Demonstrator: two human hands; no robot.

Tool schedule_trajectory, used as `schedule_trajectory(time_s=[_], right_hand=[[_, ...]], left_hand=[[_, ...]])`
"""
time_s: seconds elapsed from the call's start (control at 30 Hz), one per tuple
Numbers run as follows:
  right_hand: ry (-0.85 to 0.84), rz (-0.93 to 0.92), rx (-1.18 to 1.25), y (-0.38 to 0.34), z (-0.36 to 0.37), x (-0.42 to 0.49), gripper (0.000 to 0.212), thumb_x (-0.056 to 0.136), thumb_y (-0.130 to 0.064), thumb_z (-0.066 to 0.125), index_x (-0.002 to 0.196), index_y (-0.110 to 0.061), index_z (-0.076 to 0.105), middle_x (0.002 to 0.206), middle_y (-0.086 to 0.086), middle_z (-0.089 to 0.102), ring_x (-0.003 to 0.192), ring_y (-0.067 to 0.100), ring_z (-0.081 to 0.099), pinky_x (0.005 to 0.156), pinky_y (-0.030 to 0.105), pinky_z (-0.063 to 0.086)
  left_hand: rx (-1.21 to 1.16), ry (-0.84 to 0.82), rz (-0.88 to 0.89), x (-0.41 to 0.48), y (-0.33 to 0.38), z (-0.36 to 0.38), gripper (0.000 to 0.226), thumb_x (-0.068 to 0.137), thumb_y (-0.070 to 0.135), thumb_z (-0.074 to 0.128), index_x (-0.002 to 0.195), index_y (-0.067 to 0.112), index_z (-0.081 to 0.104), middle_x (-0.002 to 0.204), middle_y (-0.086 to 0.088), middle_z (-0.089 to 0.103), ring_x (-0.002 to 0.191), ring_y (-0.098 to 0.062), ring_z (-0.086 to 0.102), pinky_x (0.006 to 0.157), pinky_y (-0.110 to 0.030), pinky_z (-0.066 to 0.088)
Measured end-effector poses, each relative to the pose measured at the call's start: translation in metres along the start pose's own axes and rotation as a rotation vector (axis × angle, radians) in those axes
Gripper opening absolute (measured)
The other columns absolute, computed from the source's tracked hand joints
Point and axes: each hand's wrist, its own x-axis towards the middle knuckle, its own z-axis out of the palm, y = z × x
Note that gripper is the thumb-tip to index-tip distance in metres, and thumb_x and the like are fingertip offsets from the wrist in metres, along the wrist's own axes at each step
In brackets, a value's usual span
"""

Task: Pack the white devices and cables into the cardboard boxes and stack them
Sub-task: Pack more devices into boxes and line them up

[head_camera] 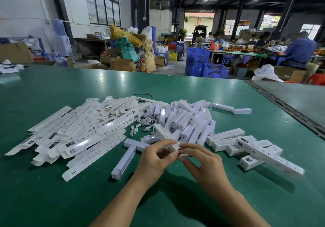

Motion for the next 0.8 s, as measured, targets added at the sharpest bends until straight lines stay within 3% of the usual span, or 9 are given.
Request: schedule_trajectory(time_s=[0.17, 0.3, 0.5, 0.7, 0.8], right_hand=[[0.019, 0.039, -0.011, -0.0017, 0.0011, 0.0005, 0.023, 0.079, -0.007, 0.078, 0.102, -0.010, 0.074, 0.098, -0.007, 0.072, 0.088, 0.000, 0.067, 0.080, 0.015, 0.053], [0.096, 0.131, -0.015, -0.0003, 0.0009, 0.0007, 0.026, 0.074, -0.004, 0.082, 0.097, -0.008, 0.071, 0.082, -0.013, 0.066, 0.083, -0.001, 0.065, 0.073, 0.003, 0.046], [0.118, 0.019, -0.047, 0.0029, 0.0002, 0.0014, 0.019, 0.075, -0.002, 0.080, 0.093, -0.006, 0.076, 0.090, -0.002, 0.073, 0.076, 0.002, 0.066, 0.076, 0.011, 0.052], [0.114, -0.020, -0.017, 0.0034, -0.0007, 0.0024, 0.014, 0.081, -0.010, 0.072, 0.093, -0.006, 0.078, 0.098, -0.001, 0.073, 0.090, 0.000, 0.067, 0.085, 0.012, 0.050], [0.094, -0.022, -0.018, 0.0034, -0.0021, 0.0030, 0.013, 0.081, -0.009, 0.072, 0.092, -0.007, 0.079, 0.098, -0.001, 0.073, 0.091, 0.000, 0.067, 0.085, 0.013, 0.051]], left_hand=[[0.026, -0.056, -0.005, 0.0012, -0.0033, -0.0004, 0.037, 0.078, 0.059, 0.066, 0.113, 0.049, 0.069, 0.081, 0.009, 0.069, 0.082, -0.012, 0.067, 0.082, -0.035, 0.058], [-0.007, -0.104, -0.026, -0.0015, -0.0002, 0.0025, 0.028, 0.087, 0.055, 0.060, 0.114, 0.054, 0.067, 0.086, 0.016, 0.070, 0.084, -0.004, 0.067, 0.079, -0.024, 0.056], [0.021, -0.147, 0.003, -0.0017, -0.0024, 0.0001, 0.029, 0.091, 0.036, 0.062, 0.118, 0.047, 0.067, 0.079, 0.011, 0.061, 0.083, -0.010, 0.062, 0.090, -0.041, 0.057], [0.007, -0.126, 0.010, -0.0029, -0.0029, 0.0014, 0.039, 0.084, 0.050, 0.069, 0.120, 0.062, 0.060, 0.093, 0.018, 0.071, 0.097, -0.011, 0.068, 0.090, -0.028, 0.055], [0.015, -0.134, 0.015, -0.0036, 0.0012, 0.0024, 0.046, 0.079, 0.070, 0.067, 0.123, 0.065, 0.056, 0.099, 0.024, 0.070, 0.098, -0.002, 0.067, 0.086, -0.020, 0.052]])
